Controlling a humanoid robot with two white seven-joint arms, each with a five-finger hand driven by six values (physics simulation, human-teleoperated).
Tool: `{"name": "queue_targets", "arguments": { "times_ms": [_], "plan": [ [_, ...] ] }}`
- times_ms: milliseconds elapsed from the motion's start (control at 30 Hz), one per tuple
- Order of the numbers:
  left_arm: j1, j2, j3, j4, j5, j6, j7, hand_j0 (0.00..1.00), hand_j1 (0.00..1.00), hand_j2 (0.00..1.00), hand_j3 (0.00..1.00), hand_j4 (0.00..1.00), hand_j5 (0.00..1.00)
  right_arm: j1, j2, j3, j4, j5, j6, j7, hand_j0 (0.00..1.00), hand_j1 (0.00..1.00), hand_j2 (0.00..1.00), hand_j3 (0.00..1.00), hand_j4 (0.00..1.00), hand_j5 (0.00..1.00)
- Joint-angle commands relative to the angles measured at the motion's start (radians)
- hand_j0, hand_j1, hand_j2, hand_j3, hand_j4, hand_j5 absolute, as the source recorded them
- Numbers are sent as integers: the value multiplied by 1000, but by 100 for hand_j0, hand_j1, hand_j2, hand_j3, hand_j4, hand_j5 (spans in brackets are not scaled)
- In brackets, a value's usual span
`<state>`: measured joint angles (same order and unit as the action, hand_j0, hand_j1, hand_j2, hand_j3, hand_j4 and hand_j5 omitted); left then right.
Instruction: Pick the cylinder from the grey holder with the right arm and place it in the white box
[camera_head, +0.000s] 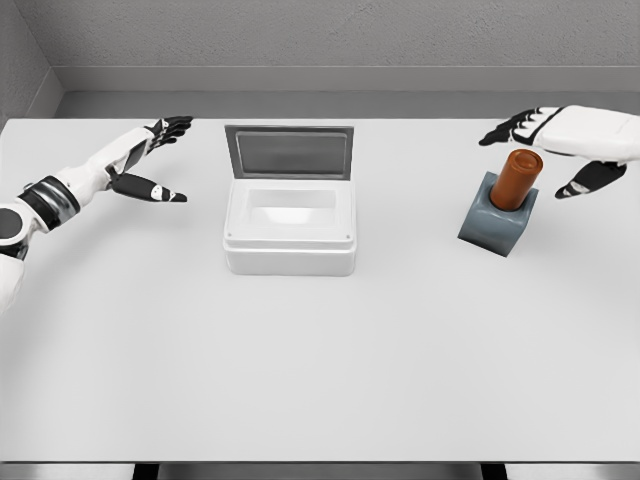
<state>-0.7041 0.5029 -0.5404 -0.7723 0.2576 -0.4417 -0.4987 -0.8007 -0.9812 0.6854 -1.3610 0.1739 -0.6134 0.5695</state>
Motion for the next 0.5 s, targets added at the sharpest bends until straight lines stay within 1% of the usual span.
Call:
{"name": "queue_targets", "arguments": {
  "times_ms": [0, 67, 167, 200, 300, 367, 467],
  "plan": [
    [0, -1, 0, -1, 6, 1, 0, 100, 100, 100, 100, 100, 100, 0, 9, 0, -1, 39, 3, 16, 100, 100, 100, 100, 100, 100],
    [0, -3, 0, -1, 5, 0, 0, 100, 100, 100, 100, 100, 100, -3, 12, 5, -15, 56, 3, 21, 100, 100, 100, 100, 100, 100],
    [0, -3, 0, -2, 5, 0, -1, 100, 100, 100, 100, 100, 100, -17, 13, 5, -13, 64, 3, 24, 100, 100, 100, 100, 100, 100],
    [0, -10, 0, -2, 5, 0, -1, 100, 100, 100, 100, 100, 100, -23, 29, -3, -6, 73, 3, 24, 100, 100, 100, 100, 100, 100],
    [0, -14, 0, -1, 5, 0, -1, 100, 100, 100, 100, 100, 100, -28, 38, -3, -3, 81, 3, 26, 100, 100, 100, 100, 100, 100],
    [0, -17, 2, -1, -9, 0, -1, 100, 100, 100, 100, 100, 100, -28, 68, -3, 3, 110, 3, 33, 100, 100, 100, 100, 100, 100],
    [0, -17, 2, -2, -9, 0, -1, 100, 100, 100, 100, 100, 100, -23, 68, 3, 3, 128, 3, 38, 100, 100, 100, 100, 100, 100]
  ]
}}
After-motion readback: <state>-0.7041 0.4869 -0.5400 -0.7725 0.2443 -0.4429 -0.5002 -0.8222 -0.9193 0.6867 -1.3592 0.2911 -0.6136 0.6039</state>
